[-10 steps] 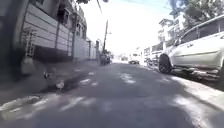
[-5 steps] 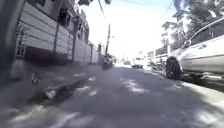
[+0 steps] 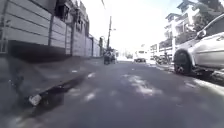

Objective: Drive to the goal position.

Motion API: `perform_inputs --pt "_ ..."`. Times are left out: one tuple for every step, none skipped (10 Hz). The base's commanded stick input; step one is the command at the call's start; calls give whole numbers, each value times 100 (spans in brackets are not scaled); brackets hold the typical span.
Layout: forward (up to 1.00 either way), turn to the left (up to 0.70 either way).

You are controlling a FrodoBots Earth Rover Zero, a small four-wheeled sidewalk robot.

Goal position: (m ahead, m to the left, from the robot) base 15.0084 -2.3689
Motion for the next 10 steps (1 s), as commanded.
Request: perform_inputs --pt "100 -41" --pt "100 -41" --pt "100 -26" --pt "100 -8" --pt "100 -1" --pt "100 -1" --pt "100 -1" --pt "100 -1" --pt "100 -1" --pt "100 -1"
